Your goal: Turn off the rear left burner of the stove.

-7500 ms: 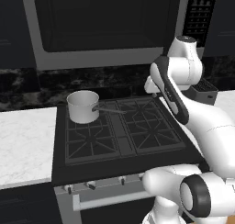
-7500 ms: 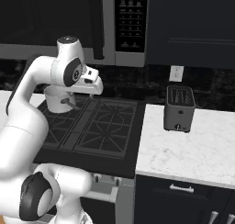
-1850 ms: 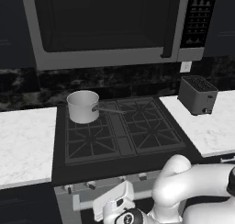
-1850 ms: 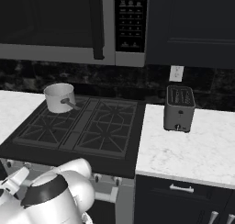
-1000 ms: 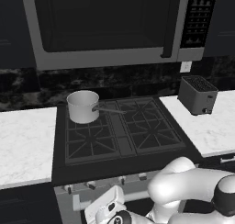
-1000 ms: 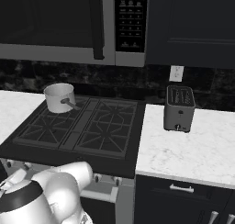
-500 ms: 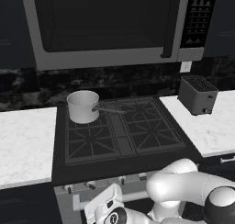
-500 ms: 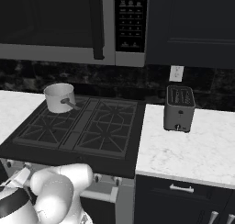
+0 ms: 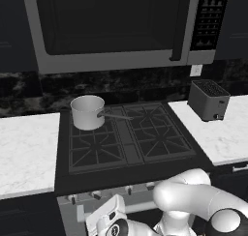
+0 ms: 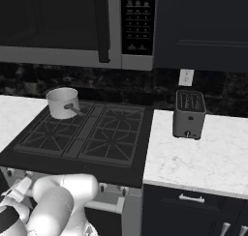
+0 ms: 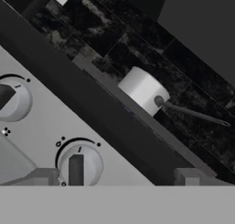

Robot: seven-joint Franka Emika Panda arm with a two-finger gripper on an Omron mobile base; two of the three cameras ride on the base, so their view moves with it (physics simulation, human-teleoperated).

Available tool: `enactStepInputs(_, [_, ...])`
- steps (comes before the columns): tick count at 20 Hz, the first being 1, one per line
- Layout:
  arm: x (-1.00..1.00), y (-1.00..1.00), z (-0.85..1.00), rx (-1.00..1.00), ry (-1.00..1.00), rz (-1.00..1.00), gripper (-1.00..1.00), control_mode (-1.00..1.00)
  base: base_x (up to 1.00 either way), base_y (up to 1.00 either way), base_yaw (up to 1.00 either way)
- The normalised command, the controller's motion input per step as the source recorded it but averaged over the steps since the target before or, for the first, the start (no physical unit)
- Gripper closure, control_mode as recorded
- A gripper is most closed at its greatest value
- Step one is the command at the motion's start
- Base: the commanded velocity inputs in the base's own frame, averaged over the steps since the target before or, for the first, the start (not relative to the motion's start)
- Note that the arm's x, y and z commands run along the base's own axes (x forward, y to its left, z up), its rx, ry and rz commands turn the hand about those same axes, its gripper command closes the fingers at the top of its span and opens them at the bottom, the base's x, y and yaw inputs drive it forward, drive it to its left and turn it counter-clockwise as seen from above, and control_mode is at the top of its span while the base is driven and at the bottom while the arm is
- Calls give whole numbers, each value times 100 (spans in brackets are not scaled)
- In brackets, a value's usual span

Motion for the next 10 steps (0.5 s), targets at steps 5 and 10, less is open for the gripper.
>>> enactStepInputs(5, [22,20,-7,0,0,0,-100,-100,0,0,0])
enactStepInputs(10, [13,7,-17,0,0,0,-100,-100,0,0,0])
